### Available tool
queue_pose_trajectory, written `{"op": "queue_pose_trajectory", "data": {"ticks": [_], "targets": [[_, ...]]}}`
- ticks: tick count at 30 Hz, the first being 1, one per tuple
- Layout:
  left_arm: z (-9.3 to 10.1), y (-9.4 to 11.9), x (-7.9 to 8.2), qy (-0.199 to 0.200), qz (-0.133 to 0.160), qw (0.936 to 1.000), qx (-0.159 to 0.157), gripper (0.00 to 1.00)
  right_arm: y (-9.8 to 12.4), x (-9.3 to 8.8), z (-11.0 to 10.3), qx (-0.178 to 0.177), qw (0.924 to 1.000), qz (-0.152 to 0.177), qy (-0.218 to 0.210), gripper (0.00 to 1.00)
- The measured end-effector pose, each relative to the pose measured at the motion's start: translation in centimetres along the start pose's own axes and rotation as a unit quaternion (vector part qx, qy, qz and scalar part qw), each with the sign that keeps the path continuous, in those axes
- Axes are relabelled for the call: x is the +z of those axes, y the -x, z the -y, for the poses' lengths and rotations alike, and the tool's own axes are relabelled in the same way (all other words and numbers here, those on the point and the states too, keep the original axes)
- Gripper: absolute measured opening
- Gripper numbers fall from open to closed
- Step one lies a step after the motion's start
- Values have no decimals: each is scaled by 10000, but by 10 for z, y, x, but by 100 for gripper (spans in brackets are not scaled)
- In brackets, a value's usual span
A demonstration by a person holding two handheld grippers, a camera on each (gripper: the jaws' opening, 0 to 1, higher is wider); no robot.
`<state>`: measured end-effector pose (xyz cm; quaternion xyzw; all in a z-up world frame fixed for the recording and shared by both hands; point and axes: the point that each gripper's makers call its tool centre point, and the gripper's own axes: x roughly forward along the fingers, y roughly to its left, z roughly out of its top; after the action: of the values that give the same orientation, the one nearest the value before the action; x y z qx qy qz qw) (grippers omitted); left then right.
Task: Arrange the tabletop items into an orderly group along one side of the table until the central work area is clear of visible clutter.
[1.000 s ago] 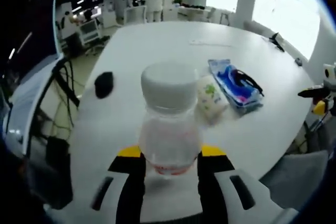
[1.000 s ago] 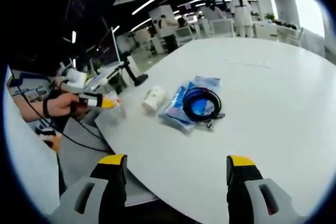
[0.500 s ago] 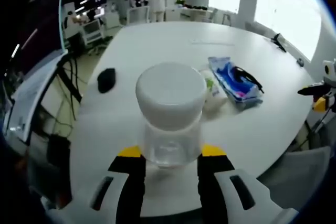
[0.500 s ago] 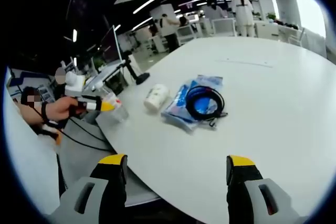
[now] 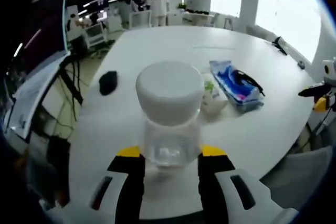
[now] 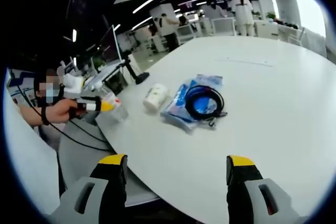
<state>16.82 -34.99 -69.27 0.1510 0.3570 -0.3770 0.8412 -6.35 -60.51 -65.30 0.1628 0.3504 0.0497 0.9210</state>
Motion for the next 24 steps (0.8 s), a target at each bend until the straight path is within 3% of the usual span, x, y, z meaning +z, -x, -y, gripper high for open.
{"op": "queue_pose_trajectory", "data": {"ticks": [8, 24], "targets": [[3, -3, 4, 34, 182, 9998, -68, 44, -2, 2, -2, 10, 10000, -23, 20, 79], [4, -10, 2, -81, 214, 9993, -310, 46, 0, -1, -4, -12, 10000, -71, -1, 79]]}}
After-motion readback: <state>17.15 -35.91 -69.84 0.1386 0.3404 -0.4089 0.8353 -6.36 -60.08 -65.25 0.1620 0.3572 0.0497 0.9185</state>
